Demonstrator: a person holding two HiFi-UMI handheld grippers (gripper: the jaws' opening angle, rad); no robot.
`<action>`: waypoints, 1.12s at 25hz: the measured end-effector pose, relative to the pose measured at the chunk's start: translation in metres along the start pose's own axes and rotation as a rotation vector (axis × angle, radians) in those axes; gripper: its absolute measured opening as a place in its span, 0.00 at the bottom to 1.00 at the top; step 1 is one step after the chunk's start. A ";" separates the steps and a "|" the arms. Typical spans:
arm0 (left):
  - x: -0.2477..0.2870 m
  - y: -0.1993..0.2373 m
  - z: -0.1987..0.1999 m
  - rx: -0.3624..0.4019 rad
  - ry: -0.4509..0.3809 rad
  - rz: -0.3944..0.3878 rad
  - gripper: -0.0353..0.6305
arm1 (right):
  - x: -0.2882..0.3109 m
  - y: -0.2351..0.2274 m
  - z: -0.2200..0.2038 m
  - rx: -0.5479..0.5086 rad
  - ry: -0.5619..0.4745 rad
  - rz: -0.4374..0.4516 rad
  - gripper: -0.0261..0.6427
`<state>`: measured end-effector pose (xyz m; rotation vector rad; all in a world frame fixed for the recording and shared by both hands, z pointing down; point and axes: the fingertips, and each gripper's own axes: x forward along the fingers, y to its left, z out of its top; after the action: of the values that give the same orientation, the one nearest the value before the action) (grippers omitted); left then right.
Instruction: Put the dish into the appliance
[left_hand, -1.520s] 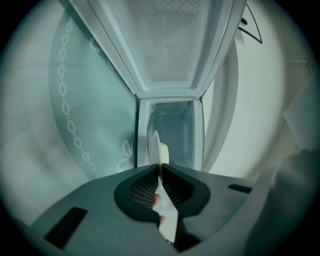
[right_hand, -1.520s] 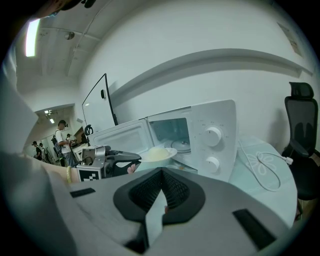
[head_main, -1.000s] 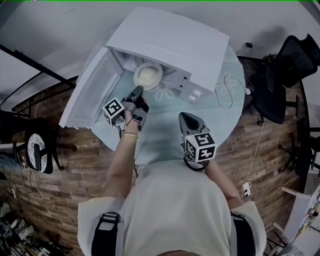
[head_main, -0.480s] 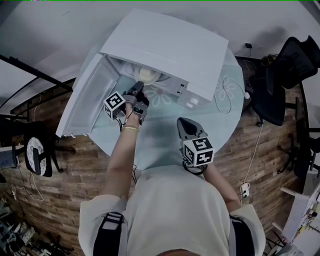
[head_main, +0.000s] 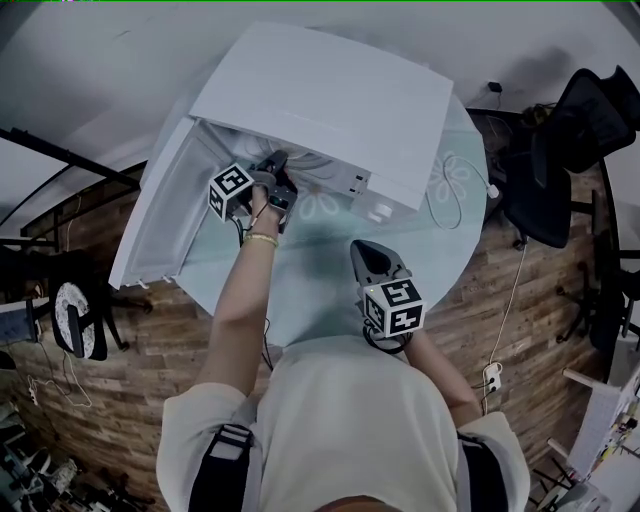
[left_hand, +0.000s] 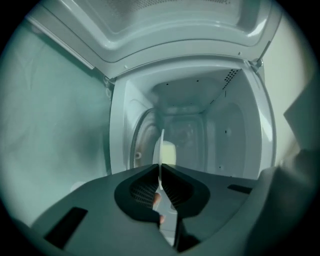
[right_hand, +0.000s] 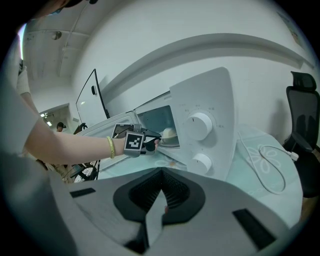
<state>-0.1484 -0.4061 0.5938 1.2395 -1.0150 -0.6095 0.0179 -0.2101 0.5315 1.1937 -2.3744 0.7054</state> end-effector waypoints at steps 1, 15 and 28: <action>0.003 0.000 0.000 0.004 0.004 0.012 0.09 | 0.000 -0.001 0.000 0.001 0.001 -0.001 0.05; 0.012 -0.002 0.004 0.028 0.013 0.044 0.25 | 0.003 -0.001 0.000 0.000 0.001 0.000 0.05; -0.001 -0.004 -0.004 0.072 0.006 0.116 0.40 | -0.008 0.008 -0.001 -0.006 -0.021 0.006 0.05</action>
<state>-0.1448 -0.4041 0.5896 1.2355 -1.1040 -0.4824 0.0161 -0.2007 0.5256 1.1973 -2.3966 0.6912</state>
